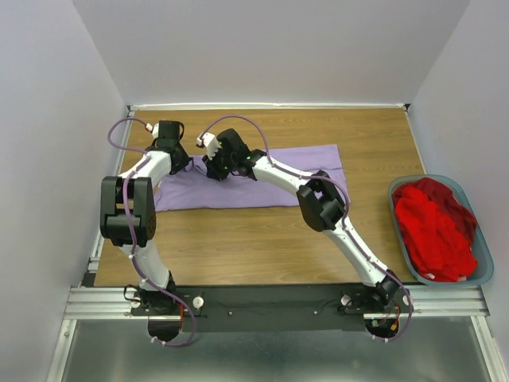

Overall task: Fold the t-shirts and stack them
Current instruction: Fold the tshirt

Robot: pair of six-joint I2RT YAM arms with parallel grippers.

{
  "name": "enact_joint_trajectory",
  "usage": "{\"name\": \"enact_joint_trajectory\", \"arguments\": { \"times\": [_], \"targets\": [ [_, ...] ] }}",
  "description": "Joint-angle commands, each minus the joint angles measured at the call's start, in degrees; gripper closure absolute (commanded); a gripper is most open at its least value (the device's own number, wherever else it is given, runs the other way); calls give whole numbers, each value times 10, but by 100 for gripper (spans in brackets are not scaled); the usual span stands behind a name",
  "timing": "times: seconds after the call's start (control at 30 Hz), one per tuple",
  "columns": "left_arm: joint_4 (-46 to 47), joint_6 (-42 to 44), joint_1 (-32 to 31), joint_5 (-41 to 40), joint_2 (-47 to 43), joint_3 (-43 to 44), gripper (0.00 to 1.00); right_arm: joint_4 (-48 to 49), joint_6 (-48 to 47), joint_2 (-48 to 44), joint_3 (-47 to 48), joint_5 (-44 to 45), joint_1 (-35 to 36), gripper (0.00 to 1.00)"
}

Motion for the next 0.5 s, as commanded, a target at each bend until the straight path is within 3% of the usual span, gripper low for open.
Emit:
{"name": "enact_joint_trajectory", "arguments": {
  "times": [0.0,0.17,0.33,0.47],
  "targets": [
    [-15,14,8,-17,-27,13,100,-3,-12,16,13,42,4,77],
    [-22,21,14,-18,-28,20,100,-2,-8,9,7,53,3,92],
    [-29,31,14,-18,-18,34,100,0,-6,-7,-1,54,3,100],
    [-36,38,30,-10,-12,47,100,1,-8,-32,-14,50,4,99]
  ]
}}
